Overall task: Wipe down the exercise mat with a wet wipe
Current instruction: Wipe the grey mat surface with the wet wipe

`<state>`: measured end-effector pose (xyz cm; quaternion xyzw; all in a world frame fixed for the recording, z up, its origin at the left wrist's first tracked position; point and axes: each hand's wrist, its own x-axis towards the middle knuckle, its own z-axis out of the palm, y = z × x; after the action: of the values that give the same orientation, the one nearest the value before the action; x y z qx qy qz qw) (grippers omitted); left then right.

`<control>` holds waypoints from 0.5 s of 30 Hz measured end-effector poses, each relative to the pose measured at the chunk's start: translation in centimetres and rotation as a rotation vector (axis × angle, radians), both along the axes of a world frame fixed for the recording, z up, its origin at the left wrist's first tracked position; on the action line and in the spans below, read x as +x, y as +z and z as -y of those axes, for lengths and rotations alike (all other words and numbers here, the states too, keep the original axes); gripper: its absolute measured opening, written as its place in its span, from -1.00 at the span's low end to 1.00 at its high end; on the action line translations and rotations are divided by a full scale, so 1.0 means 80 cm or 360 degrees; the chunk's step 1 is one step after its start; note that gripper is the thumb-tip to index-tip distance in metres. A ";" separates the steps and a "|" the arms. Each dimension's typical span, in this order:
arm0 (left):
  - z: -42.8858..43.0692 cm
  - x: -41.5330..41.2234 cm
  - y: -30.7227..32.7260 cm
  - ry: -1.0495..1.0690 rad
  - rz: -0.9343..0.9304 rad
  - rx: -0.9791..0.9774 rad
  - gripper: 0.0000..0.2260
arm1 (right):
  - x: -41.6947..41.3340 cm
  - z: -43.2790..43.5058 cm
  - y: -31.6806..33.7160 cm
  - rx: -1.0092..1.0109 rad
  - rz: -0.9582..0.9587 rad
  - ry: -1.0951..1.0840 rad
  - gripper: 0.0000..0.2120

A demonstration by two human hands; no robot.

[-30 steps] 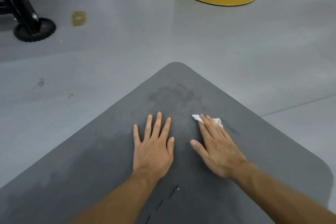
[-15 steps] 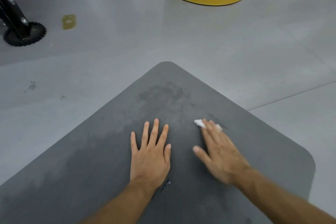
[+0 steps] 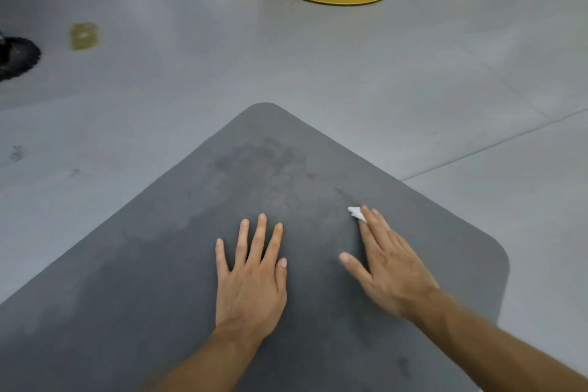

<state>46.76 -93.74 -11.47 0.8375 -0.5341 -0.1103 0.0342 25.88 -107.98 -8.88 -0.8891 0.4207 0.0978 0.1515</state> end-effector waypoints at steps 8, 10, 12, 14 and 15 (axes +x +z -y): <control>-0.007 -0.037 -0.004 -0.0141 0.0017 -0.0008 -0.47 | -0.042 -0.078 -0.004 -0.0112 0.0076 0.0478 -0.19; -0.009 -0.038 -0.004 -0.0158 0.0014 -0.0015 -0.47 | -0.055 -0.064 -0.002 -0.0134 -0.0011 0.0337 -0.19; -0.015 -0.041 -0.005 -0.0187 0.0015 0.0002 -0.47 | -0.066 -0.044 -0.003 -0.0201 -0.0118 0.0112 -0.21; -0.020 -0.048 -0.005 -0.0205 0.0024 0.0002 -0.47 | -0.075 -0.025 -0.004 -0.0191 -0.0129 -0.0071 -0.20; -0.022 -0.053 -0.004 -0.0206 0.0027 -0.0016 -0.47 | -0.075 -0.017 -0.002 -0.0167 -0.0106 -0.0147 -0.18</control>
<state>42.48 -91.97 -11.78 0.8019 -0.5880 -0.1025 0.0269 19.88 -106.64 -9.04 -0.8718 0.4705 0.0981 0.0950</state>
